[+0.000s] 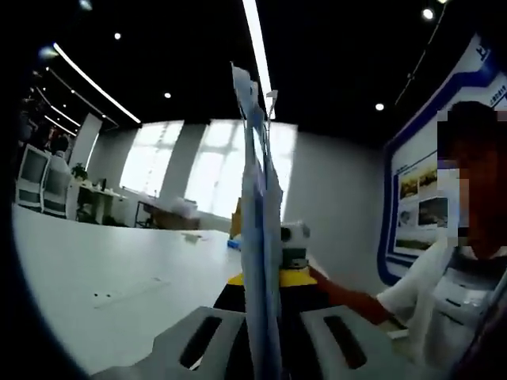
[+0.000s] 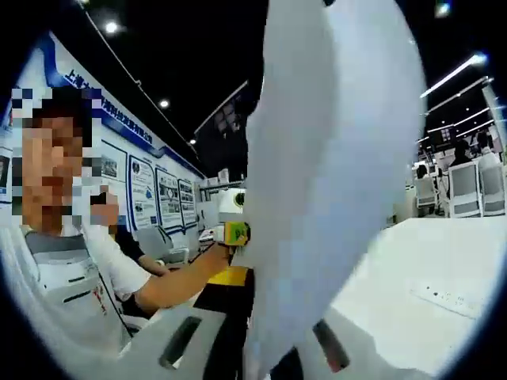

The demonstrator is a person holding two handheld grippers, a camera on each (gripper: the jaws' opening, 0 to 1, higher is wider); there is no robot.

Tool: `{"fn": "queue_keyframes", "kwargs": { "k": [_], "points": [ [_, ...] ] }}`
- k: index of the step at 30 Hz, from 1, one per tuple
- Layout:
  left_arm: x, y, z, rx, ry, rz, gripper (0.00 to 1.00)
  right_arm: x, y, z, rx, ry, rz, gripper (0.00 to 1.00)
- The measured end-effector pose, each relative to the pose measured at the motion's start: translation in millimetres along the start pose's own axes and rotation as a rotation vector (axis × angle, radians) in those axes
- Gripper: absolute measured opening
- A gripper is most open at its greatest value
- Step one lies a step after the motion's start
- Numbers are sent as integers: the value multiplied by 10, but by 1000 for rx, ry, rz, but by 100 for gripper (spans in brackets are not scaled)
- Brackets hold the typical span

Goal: Organize the stack of printing papers by aligning and flattening the scattered papers on the table

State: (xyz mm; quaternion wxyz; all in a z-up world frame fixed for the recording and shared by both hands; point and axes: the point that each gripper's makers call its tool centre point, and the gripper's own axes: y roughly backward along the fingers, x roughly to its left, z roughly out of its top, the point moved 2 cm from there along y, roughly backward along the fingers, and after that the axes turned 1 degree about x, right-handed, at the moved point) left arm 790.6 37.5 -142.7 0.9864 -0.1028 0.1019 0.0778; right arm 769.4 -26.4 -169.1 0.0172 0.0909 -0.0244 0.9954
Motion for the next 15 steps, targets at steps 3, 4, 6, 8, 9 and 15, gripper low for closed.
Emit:
{"fn": "queue_keyframes", "kwargs": {
  "k": [3,4,6,8,9,15],
  "points": [
    [38,8,-25,6,5,-2,7,1,0,-25,15,3,-4,0],
    [46,10,-42,15,-2,1,7,-10,6,-45,26,-4,-9,0],
    [101,18,-117,55,-37,34,9,-38,23,-92,58,-10,-22,0],
    [126,16,-148,70,-57,47,10,-57,34,-115,71,-11,-31,0],
    [150,20,-172,84,-55,58,11,-79,43,-133,83,-12,-43,0],
    [267,51,-224,132,-153,141,22,-140,68,-171,134,21,-103,0]
  ]
}}
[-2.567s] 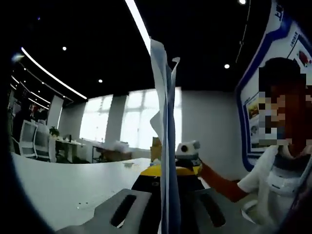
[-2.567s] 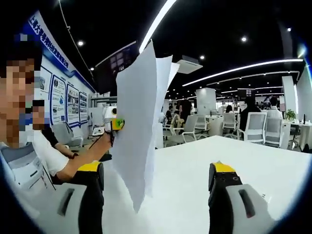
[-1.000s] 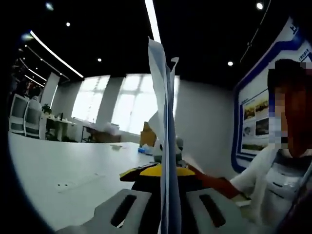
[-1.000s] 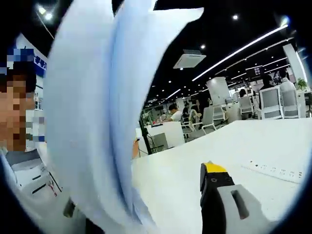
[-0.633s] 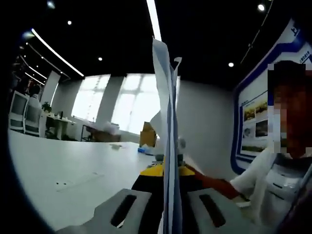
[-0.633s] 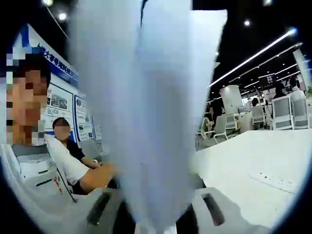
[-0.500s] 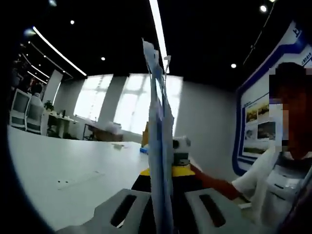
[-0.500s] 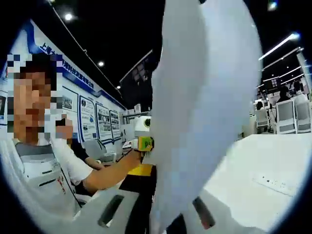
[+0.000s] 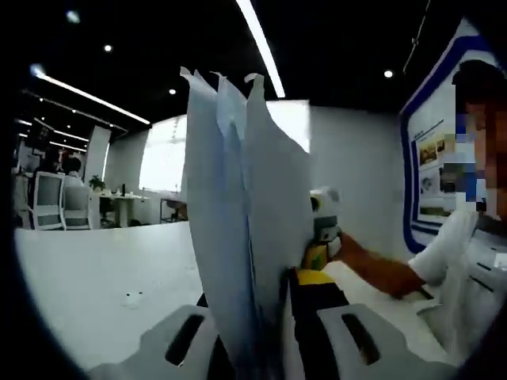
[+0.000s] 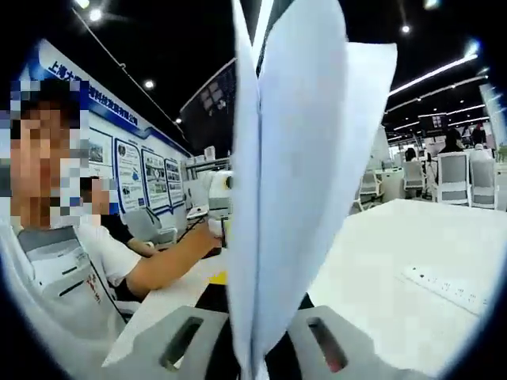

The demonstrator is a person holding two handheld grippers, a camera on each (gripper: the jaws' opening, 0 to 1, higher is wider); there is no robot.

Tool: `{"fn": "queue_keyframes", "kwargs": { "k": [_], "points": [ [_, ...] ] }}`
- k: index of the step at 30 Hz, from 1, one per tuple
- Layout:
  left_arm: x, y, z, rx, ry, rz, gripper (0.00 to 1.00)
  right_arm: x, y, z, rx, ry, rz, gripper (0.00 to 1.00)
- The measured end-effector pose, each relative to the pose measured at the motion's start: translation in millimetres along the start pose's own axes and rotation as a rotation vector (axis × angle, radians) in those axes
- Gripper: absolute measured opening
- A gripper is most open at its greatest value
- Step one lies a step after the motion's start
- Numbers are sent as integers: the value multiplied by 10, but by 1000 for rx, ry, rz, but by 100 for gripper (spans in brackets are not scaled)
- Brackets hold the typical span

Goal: Organize the stack of printing papers by aligning and flattening the scattered papers on the table

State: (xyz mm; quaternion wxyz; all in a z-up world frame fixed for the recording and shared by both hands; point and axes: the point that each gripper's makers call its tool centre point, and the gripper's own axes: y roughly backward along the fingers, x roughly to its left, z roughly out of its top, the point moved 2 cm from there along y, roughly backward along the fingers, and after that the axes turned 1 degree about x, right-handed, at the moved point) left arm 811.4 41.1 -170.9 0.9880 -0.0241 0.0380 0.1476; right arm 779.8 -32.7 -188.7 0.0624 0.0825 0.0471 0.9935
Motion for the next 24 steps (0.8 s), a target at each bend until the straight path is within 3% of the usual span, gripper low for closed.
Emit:
{"fn": "queue_keyframes", "kwargs": {
  "k": [5,10,13,17,19,24],
  "points": [
    [46,-3,4,9,-31,35,23,-100,34,29,51,85,-109,0],
    [95,33,55,2,-86,71,24,-122,63,104,55,135,-176,0],
    [124,66,102,-12,-76,83,20,-172,83,116,41,124,-198,0],
    [107,42,49,3,-92,63,6,-257,53,50,34,84,-207,0],
    [155,23,-6,29,-120,92,6,-311,50,0,45,61,-218,0],
    [160,35,12,23,-111,95,6,-348,49,12,29,43,-236,0]
  ]
}}
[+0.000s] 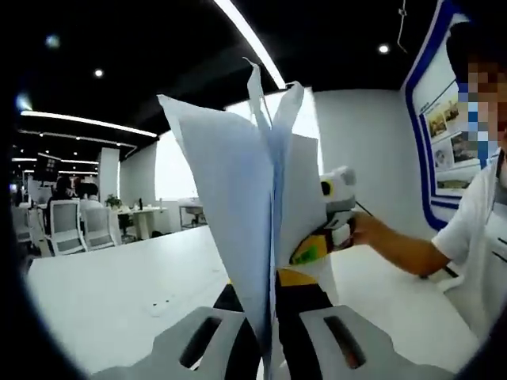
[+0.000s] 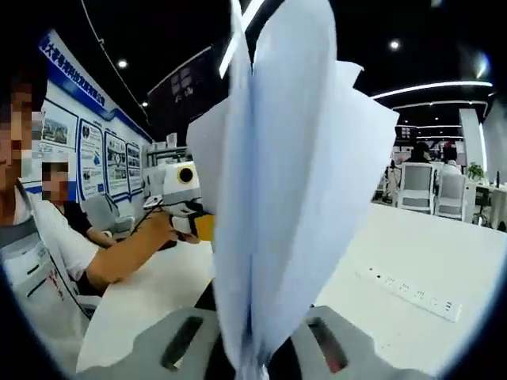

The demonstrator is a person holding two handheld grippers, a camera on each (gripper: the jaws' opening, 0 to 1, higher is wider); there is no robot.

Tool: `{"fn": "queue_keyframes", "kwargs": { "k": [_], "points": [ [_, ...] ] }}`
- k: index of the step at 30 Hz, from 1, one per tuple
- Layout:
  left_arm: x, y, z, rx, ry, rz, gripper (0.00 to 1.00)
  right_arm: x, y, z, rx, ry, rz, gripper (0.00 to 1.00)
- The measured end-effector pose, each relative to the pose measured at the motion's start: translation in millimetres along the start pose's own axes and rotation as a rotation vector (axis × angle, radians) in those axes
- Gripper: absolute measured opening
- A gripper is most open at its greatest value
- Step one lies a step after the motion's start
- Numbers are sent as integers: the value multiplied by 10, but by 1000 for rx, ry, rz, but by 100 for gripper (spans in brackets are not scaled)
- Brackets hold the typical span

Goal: Organize the stack of printing papers by aligning and flattening the scattered papers on the table

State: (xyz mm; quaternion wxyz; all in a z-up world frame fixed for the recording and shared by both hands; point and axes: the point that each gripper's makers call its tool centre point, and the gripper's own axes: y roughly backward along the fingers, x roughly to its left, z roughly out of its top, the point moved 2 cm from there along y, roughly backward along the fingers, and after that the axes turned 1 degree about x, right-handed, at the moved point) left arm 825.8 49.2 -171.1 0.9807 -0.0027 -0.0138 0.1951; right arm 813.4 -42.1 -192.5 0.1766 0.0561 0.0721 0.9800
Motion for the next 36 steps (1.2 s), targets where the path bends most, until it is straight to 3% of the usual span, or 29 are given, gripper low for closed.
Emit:
{"fn": "queue_keyframes", "kwargs": {
  "k": [2,4,7,13,17,19,22,25,27,29,30,31,32,35,36],
  "points": [
    [-7,10,27,-5,-8,4,7,-26,-13,54,-29,40,-18,2],
    [69,17,17,5,-24,39,17,-47,-13,77,-55,28,-42,20],
    [99,21,-30,10,-22,36,19,-47,-13,43,-39,20,-28,15],
    [174,60,-34,2,-4,67,26,-118,24,49,-45,12,-53,23],
    [249,108,23,-12,10,113,27,-304,142,105,-56,-38,-141,33],
    [260,98,52,-32,19,125,27,-365,151,94,-41,-43,-185,42],
    [223,-25,80,-65,58,130,27,-357,76,103,-45,-41,-203,49],
    [169,-102,17,-36,14,128,26,-350,41,118,-54,-33,-205,47],
    [157,-88,13,-32,21,113,25,-365,61,120,-66,-8,-200,38],
    [169,-51,23,-34,24,110,21,-326,77,115,-76,-30,-163,19],
    [172,-30,29,-35,30,108,13,-282,76,125,-82,-45,-132,3],
    [172,-21,41,-41,38,105,7,-239,76,176,-116,-54,-92,0],
    [170,-19,67,-50,49,108,6,-240,73,181,-130,-97,-105,0],
    [166,-11,224,-47,4,162,6,-181,81,308,-142,-12,-134,0],
    [107,-2,351,-73,-15,172,6,-140,96,381,-161,-8,-140,0]
  ]
}}
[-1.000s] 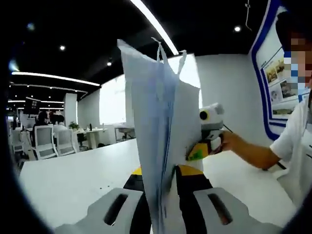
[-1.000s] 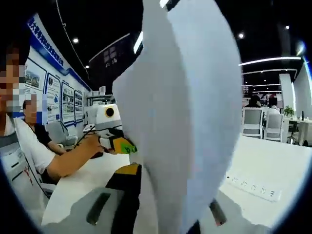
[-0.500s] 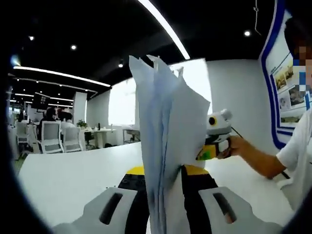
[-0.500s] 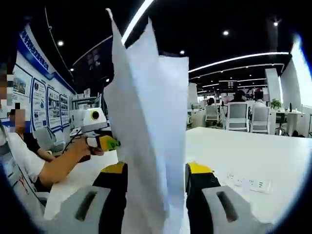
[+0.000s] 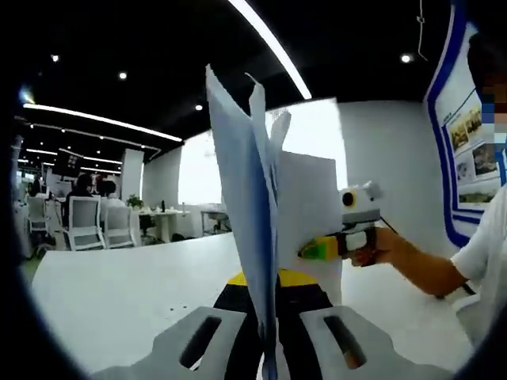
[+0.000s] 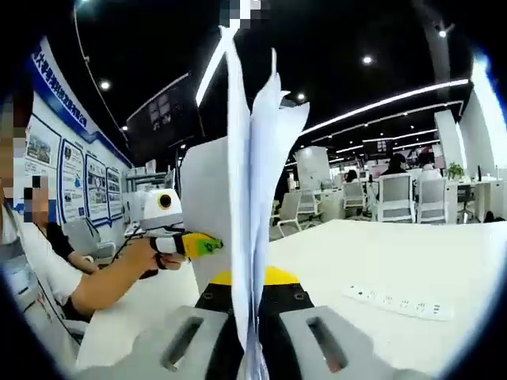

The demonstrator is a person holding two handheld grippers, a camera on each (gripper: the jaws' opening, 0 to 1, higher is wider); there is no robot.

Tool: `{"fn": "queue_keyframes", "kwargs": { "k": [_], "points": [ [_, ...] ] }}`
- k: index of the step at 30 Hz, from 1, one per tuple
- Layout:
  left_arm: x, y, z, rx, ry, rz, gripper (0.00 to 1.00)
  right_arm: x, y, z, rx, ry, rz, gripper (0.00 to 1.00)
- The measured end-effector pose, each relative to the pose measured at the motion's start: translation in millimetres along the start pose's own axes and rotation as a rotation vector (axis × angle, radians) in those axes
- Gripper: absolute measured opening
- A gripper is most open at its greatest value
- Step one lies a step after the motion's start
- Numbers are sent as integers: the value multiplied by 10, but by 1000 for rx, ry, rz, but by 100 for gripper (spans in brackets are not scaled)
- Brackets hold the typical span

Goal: Organize the stack of printing papers by aligning and flattening the scattered papers on the table

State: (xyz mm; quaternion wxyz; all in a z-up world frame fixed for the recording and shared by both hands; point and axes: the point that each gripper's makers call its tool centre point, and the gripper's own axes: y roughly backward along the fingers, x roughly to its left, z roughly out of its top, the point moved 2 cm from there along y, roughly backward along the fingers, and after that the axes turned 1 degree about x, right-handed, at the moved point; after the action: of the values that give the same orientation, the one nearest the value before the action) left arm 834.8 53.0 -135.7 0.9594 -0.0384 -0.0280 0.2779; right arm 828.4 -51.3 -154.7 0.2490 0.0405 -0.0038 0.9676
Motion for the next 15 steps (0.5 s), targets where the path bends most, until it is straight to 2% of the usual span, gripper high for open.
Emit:
{"fn": "queue_keyframes", "kwargs": {
  "k": [3,4,5,6,7,8,9,10,12,13,14,15],
  "points": [
    [-62,39,133,-30,-19,-6,8,118,60,140,-59,58,16,3],
    [-86,46,142,-45,-24,-29,13,138,46,84,-53,56,37,16],
    [-107,45,100,-39,10,-61,21,147,33,4,-26,38,69,29],
    [-91,42,25,-20,37,-89,29,115,14,-56,-8,17,65,37],
    [-56,42,-53,-1,36,-100,30,89,-11,-173,35,-6,53,38],
    [-22,36,-85,0,47,-99,29,70,-50,-210,33,4,55,34],
    [-16,35,-98,1,44,-99,26,38,-51,-212,30,6,56,24],
    [-25,31,-117,12,36,-105,24,81,-65,-183,-2,-12,96,16],
    [-12,21,-99,17,22,-86,6,105,-44,-140,-7,-35,120,0],
    [-25,11,-57,6,39,-85,6,131,-34,-108,-9,-24,118,0],
    [-29,8,-12,-4,33,-74,6,103,-18,-36,-26,37,82,0],
    [-36,4,27,-14,12,-64,6,130,2,2,-31,37,83,0]
  ]
}}
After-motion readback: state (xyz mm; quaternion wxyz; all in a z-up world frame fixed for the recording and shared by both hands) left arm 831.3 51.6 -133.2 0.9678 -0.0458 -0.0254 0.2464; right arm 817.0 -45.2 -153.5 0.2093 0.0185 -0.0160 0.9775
